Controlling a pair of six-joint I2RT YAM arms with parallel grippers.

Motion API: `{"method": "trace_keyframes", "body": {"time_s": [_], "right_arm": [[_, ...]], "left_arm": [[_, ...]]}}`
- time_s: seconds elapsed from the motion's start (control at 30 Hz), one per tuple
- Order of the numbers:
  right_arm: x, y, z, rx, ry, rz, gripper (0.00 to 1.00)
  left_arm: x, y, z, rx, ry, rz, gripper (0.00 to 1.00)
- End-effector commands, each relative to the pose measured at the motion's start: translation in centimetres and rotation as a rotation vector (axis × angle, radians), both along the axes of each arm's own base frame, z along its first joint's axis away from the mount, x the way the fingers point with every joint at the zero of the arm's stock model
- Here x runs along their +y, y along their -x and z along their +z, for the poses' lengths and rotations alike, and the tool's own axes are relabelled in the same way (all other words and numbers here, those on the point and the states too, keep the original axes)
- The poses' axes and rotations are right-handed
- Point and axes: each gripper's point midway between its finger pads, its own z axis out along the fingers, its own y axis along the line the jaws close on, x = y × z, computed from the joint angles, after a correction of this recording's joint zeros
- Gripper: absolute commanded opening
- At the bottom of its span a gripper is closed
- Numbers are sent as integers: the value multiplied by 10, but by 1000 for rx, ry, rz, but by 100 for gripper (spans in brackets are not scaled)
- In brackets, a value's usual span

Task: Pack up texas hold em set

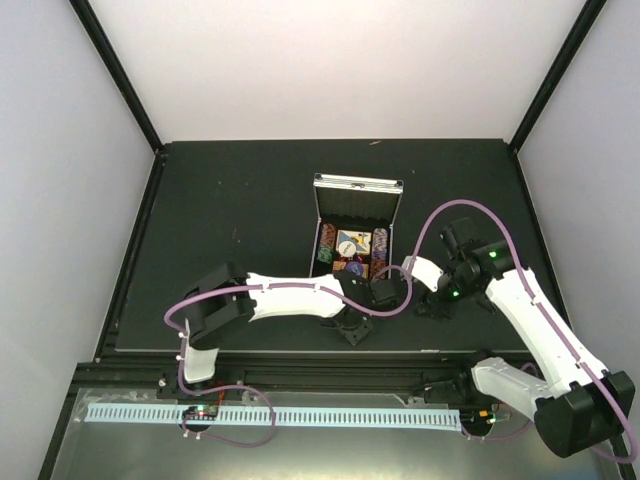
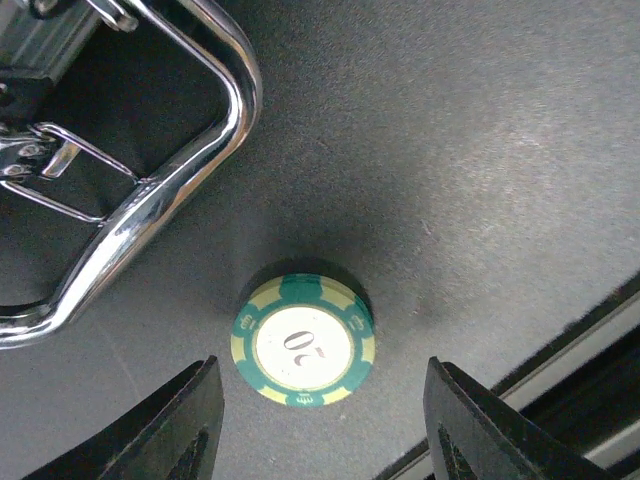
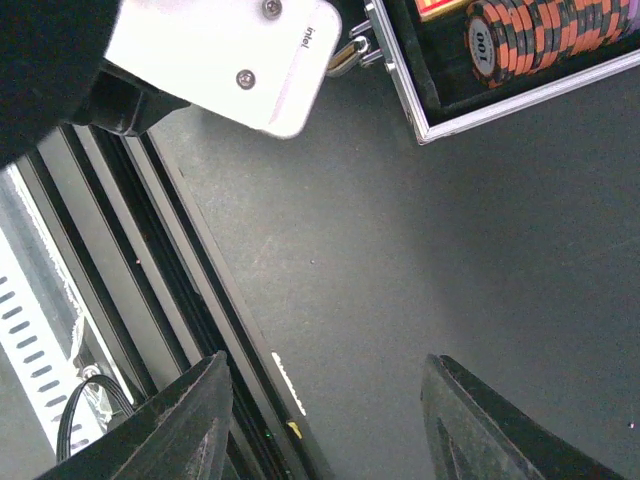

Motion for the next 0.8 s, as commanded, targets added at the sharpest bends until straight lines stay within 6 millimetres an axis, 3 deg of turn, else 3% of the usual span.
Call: {"method": "trace_keyframes", "body": {"time_s": [0.0, 0.43, 0.67, 0.77], "right_arm": [[8, -2, 8, -17, -43, 39, 55], [10, -7, 8, 3, -36, 45, 55], [11, -8, 9, 7, -34, 44, 55], [11, -9, 12, 8, -34, 42, 55]], "left_arm": [[14, 2, -21, 12, -97, 20, 57], [17, 3, -44, 31, -146, 19, 54], [11, 2, -47, 54, -134, -8, 40], [13, -2, -38, 39, -127, -8, 35]]}}
